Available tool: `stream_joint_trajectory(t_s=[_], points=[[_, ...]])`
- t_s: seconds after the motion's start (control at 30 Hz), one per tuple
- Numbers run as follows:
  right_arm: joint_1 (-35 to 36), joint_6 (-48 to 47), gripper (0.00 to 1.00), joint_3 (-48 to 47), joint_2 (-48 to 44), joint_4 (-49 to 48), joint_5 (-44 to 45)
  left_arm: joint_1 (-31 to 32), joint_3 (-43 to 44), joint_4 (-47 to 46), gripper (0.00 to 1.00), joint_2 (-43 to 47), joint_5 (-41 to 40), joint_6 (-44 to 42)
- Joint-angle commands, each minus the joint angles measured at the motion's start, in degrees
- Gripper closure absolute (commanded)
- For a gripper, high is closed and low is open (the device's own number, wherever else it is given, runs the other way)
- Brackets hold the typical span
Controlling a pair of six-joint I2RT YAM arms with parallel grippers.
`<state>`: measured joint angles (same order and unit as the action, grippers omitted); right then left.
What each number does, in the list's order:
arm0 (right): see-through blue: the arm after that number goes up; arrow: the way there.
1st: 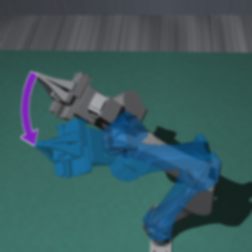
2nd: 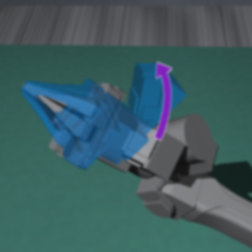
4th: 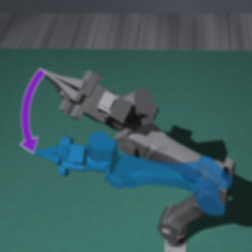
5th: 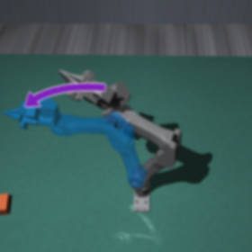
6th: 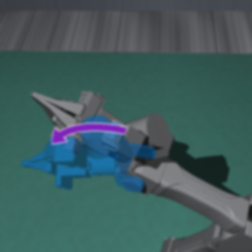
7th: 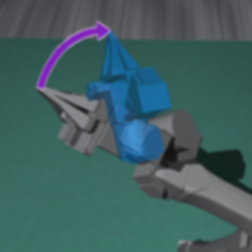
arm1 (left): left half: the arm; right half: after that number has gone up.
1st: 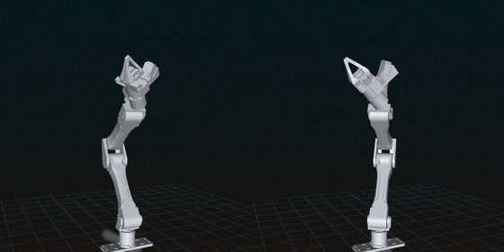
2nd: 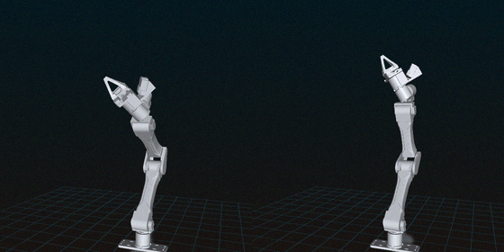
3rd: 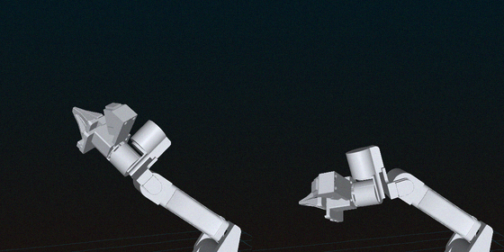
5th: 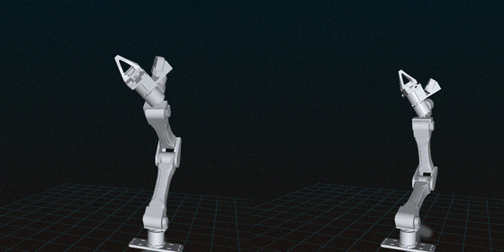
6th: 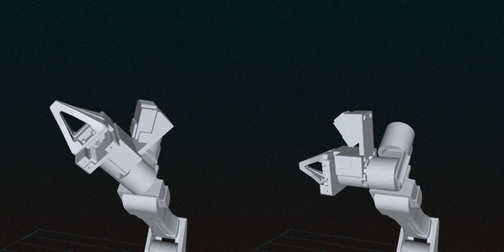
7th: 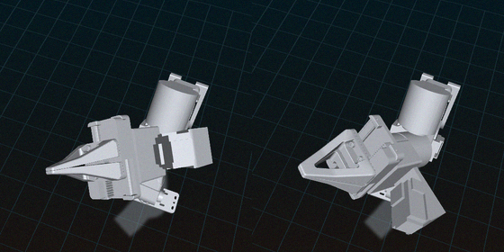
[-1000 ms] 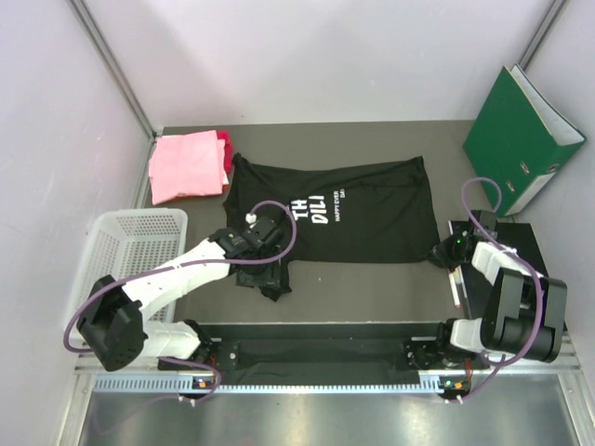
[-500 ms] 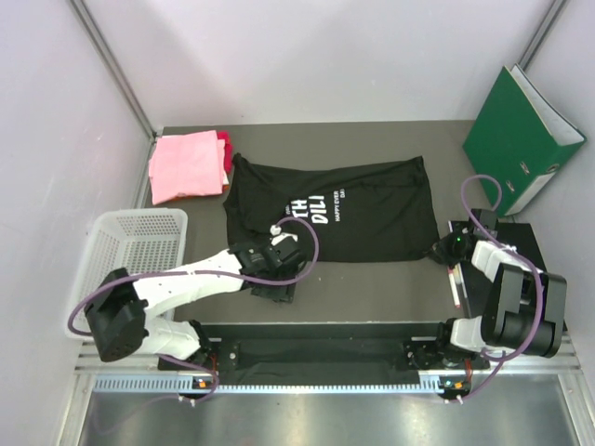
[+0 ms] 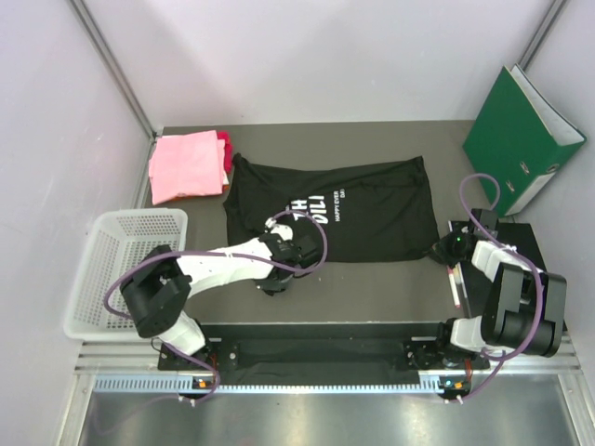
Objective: Fold and stack the t-shirts
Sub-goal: Grap the side of the flattened tshirt closest away from the robot with both arms, then fold the other side of the tshirt into a rectangle
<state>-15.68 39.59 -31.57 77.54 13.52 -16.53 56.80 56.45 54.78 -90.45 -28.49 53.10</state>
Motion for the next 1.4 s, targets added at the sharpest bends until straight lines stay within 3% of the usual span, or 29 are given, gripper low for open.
stream_joint_trajectory(t_s=[0.0, 0.23, 0.47, 0.83, 1.13, 1.37], points=[[-1.28, -2.41, 1.00, -0.95, -1.16, -0.43, -0.60, -0.02, 3.50, 9.62, 1.00, 5.19, -6.92, 6.75], [-1.63, -4.00, 1.00, -2.52, -3.18, 1.77, -1.92, -0.46, 6.65, 19.90, 1.00, 11.44, -12.72, 8.77], [-1.63, -5.93, 0.99, -6.04, -4.32, 3.27, -2.19, -3.97, 14.82, 21.86, 1.00, 7.05, -17.65, 4.65], [-1.55, -7.16, 0.99, -12.81, -1.25, 1.25, -4.12, -17.32, 22.47, 10.70, 1.00, 0.81, -16.78, -8.62], [-0.58, -8.30, 0.98, -20.53, 9.90, -3.93, -8.24, -25.94, 29.94, 1.65, 1.00, -6.22, -13.70, -17.06], [1.18, -10.15, 0.97, -27.83, 20.27, -6.22, -11.15, -29.46, 38.03, 1.46, 1.00, -14.57, -13.08, -18.74]])
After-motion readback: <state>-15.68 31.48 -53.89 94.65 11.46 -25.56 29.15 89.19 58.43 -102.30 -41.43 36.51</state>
